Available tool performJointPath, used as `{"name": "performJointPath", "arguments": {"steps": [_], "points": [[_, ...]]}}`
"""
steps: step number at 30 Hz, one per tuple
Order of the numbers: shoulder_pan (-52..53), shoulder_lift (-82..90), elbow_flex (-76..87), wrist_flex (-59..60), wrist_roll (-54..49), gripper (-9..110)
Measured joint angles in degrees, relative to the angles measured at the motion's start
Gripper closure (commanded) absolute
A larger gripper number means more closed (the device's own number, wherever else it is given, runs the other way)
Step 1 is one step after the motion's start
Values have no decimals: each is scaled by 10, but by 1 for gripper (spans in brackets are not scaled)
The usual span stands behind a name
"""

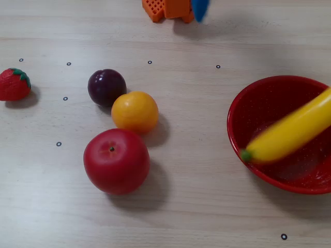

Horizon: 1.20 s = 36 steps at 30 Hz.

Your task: Put the banana in the red bowl.

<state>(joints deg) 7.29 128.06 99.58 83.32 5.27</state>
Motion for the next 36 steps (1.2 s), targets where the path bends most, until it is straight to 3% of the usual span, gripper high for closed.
{"name": "performJointPath", "arguments": {"steps": [18, 29, 36], "points": [[-87, 455, 489, -64, -54, 101], [-80, 593, 680, -156, -131, 101], [-80, 609, 751, -283, -194, 101]]}}
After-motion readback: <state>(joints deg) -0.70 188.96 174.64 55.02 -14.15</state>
